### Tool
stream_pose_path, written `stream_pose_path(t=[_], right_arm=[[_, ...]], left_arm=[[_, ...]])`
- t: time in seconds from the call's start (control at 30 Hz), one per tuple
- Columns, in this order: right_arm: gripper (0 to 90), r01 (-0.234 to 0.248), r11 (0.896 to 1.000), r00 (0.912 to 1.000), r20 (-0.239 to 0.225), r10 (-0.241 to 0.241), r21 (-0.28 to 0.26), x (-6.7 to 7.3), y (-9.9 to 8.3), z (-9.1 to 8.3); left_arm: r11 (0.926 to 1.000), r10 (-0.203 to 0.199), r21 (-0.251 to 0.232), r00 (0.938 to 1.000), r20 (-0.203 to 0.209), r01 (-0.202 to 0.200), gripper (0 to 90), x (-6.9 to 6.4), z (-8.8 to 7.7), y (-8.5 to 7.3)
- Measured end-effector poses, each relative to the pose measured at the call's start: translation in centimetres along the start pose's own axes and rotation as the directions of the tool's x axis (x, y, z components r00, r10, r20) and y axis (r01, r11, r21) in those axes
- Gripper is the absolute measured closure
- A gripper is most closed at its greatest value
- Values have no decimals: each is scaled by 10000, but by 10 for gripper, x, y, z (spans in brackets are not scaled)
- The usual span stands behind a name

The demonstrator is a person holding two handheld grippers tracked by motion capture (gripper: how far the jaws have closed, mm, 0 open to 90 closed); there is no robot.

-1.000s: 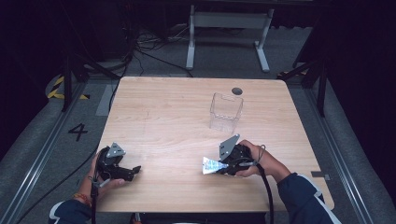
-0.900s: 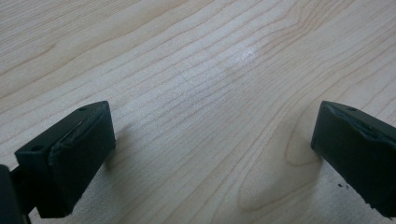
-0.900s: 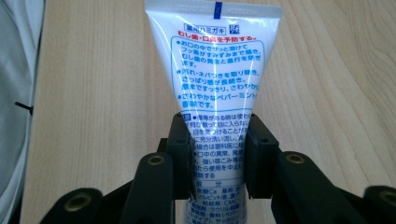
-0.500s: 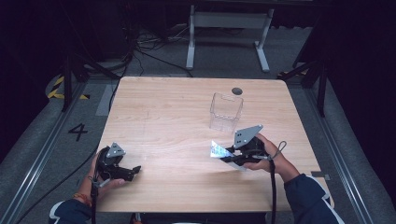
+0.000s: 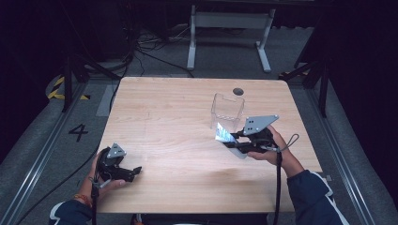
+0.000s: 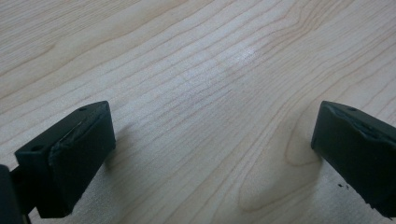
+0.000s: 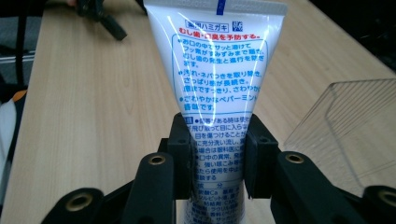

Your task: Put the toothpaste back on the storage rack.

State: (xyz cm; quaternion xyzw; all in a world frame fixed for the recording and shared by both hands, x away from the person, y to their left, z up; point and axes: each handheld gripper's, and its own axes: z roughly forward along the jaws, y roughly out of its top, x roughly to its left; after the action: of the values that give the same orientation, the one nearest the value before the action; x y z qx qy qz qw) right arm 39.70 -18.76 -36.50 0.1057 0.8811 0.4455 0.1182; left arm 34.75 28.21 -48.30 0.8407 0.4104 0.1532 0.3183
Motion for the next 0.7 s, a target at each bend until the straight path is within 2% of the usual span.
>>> stream_pose_path(t=[0.2, 0.27, 0.43, 0.63, 0.7], right_arm=[[694, -67, 9990, 9984, 557, 92, -449, -10, 11, -7], [694, -53, 9984, 9973, 726, 95, -566, -14, 16, -9], [694, -167, 9947, 9929, 1151, 284, -1014, -28, 26, -12], [694, -303, 9885, 9879, 1460, 521, -1482, -42, 36, -11], [694, -452, 9847, 9878, 1398, 692, -1683, -47, 38, -10]], left_arm=[[10000, -83, 19, 10000, 18, 83, 1, -1, 0, 0], [10000, 0, 2, 10000, 1, 0, 1, 0, 0, 0], [10000, -3, 4, 10000, 6, 3, 1, 0, 0, 0], [10000, -6, 10, 10000, -4, 6, 1, 0, 0, 0], [10000, -6, 11, 10000, -3, 6, 1, 0, 0, 0]])
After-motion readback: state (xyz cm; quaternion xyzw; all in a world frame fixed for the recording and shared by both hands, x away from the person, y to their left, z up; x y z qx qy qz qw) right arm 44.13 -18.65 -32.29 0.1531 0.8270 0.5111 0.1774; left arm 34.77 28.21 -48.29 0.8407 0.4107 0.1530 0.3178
